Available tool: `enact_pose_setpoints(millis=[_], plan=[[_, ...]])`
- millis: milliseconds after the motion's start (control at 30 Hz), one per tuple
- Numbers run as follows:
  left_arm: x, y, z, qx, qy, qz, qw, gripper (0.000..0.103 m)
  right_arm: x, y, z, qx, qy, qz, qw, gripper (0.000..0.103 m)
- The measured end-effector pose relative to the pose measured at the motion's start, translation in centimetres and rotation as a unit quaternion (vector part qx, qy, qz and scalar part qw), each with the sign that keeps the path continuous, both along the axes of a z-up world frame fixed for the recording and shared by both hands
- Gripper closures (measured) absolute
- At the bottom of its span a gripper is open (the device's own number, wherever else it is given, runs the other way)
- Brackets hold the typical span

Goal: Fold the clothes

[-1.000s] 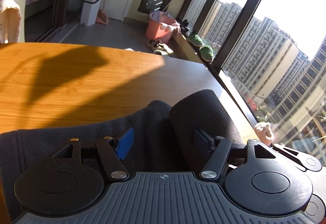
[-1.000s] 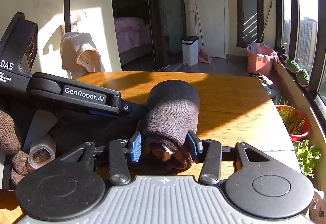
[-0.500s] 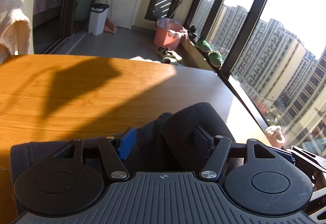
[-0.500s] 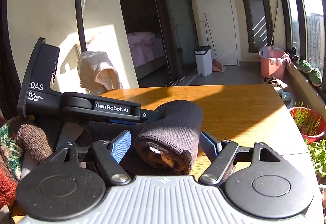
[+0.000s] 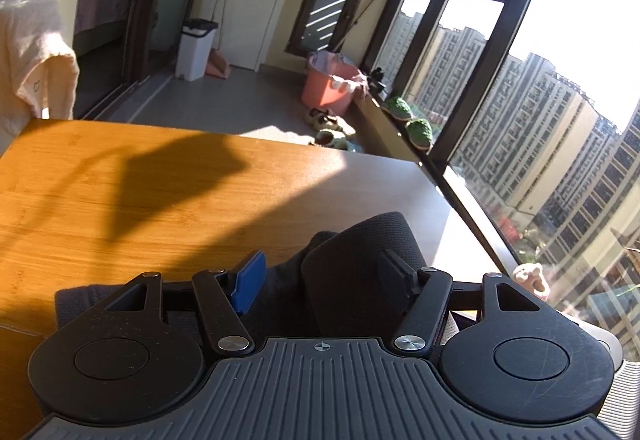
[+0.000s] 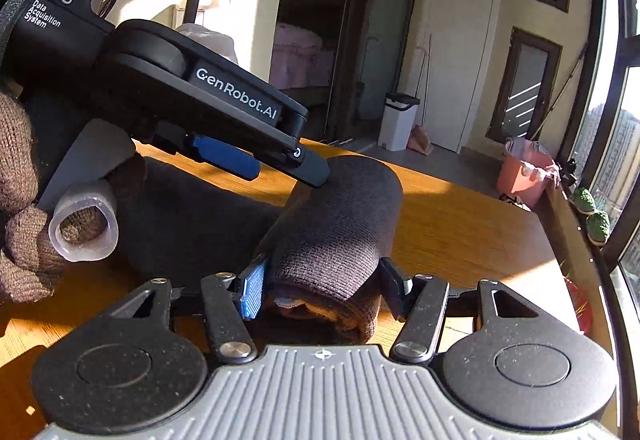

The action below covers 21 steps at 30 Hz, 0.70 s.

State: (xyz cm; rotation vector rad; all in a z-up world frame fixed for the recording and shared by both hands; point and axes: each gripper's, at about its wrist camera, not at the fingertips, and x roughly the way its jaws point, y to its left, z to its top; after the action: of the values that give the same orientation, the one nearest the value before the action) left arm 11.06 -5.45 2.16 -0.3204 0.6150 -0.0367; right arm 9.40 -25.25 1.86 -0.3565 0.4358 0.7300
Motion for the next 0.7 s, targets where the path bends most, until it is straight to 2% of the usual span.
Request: enact_pose_setpoints(millis=[100, 167, 200, 267, 333, 367, 400, 500, 567, 700], plan=[[0.6, -0.4, -0.8, 0.024, 0.013, 0.003, 0.9996, 0.035, 0.3, -0.3, 0.4, 0.012, 0.012, -0.003, 1.000, 0.040], [0.6, -0.1, -1.5, 0.023, 0.020, 0.006, 0.9995, 0.035, 1.0, -1.4, 0.9, 0.059, 0.049, -0.005, 0.997, 0.032], [0.6, 0.0, -1.7, 0.019, 0.021, 0.006, 0.9996, 0.035, 1.4, -2.2, 1.1, 0.088, 0.075, -0.005, 0.993, 0.026], [0.2, 0.5, -2.1, 0.008, 0.019, 0.007, 0.9998, 0.035, 2.4, -3.5, 0.9, 0.138, 0.126, -0.013, 0.982, 0.021], [0.2, 0.7, -2.3, -0.003, 0.019, 0.008, 0.9998, 0.034, 3.4, -4.2, 0.2, 0.163, 0.164, -0.028, 0.973, 0.022], [0.2, 0.9, -2.3, -0.011, 0.019, 0.008, 0.9997, 0.034, 3.6, -4.3, -0.2, 0.165, 0.169, -0.036, 0.971, 0.036], [0.2, 1.1, -2.4, -0.020, 0.019, 0.009, 0.9996, 0.034, 3.6, -4.4, -0.4, 0.163, 0.167, -0.044, 0.971, 0.042], [0.2, 1.3, -2.4, -0.031, 0.021, 0.010, 0.9993, 0.034, 3.4, -4.1, -0.4, 0.144, 0.147, -0.054, 0.977, 0.051], [0.2, 1.6, -2.1, -0.037, 0.020, 0.012, 0.9991, 0.037, 2.9, -3.2, 0.0, 0.111, 0.112, -0.048, 0.986, 0.052], [-0.9, 2.8, 0.1, -0.051, -0.010, 0.027, 0.9983, 0.035, 0.7, -0.8, 0.6, 0.029, 0.025, -0.023, 0.999, 0.052]])
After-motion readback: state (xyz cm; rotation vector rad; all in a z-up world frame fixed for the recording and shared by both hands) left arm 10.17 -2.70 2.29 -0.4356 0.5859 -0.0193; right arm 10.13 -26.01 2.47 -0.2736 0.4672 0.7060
